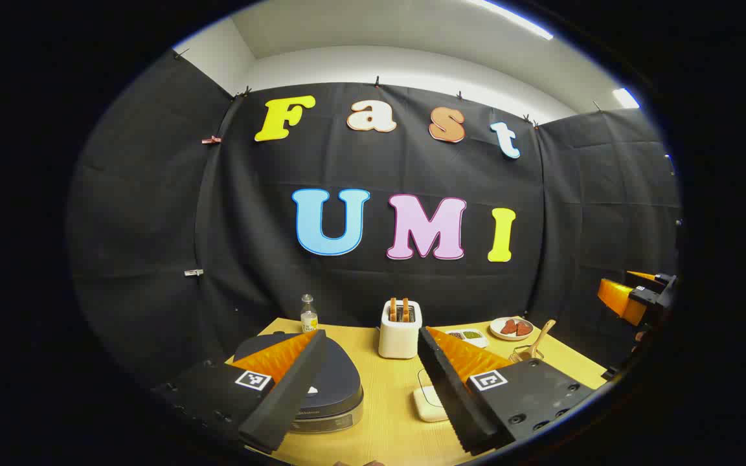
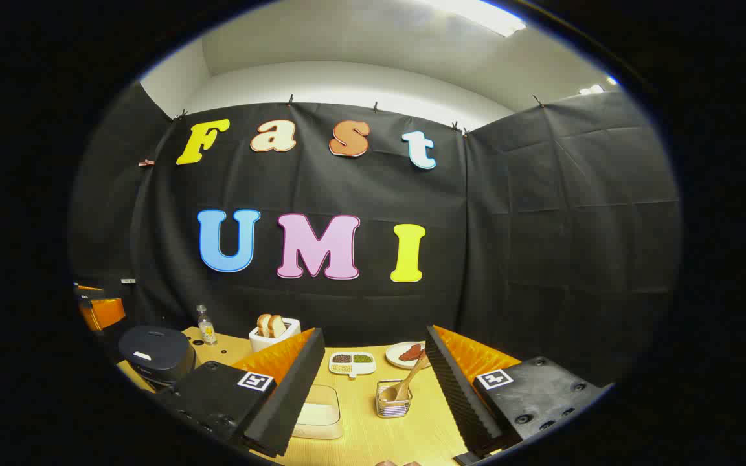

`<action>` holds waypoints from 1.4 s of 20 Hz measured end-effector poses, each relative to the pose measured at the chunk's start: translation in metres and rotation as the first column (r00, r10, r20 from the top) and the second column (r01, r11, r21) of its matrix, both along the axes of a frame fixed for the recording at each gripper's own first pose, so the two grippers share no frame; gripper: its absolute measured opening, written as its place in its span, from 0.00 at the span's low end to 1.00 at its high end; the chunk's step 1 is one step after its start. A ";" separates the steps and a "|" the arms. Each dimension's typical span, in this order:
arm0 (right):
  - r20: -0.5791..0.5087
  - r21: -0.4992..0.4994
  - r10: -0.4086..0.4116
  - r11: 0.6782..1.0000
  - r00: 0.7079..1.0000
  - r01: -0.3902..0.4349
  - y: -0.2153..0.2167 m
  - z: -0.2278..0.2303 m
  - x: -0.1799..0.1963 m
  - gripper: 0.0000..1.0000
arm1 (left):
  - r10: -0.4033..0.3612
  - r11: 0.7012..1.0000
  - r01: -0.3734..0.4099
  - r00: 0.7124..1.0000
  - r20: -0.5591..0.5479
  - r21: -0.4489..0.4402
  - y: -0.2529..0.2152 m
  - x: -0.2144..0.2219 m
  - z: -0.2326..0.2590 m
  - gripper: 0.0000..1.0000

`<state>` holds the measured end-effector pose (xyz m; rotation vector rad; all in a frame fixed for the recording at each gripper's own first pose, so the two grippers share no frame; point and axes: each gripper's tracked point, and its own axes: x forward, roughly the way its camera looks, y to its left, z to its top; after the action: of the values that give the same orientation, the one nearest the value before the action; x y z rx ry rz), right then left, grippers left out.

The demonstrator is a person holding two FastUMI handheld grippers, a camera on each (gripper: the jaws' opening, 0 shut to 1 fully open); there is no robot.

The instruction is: Close the left gripper, press the button to open the rice cooker; take a wooden spoon from the chopstick holder with the right hand, scoop a spoonful of rice and pour it into the rice cooker, then put the wooden spoon back into the chopstick holder.

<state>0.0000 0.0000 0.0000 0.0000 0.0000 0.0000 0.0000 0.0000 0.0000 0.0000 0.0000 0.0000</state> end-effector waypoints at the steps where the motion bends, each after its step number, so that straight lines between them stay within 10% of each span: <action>1: -0.003 0.008 0.001 1.000 1.000 -0.001 0.001 -0.001 -0.001 0.98 | 0.000 1.000 0.000 1.000 -0.004 0.004 0.002 -0.001 -0.004 0.95; 28: -0.052 0.004 0.019 1.000 0.998 -0.019 0.015 -0.014 0.008 0.98 | 0.017 1.000 -0.016 0.999 -0.040 0.014 0.022 0.006 -0.001 0.95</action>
<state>0.0080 0.0146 -0.0142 0.0038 0.0526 0.0190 0.0056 0.0218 -0.0007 0.0137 0.0398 0.0166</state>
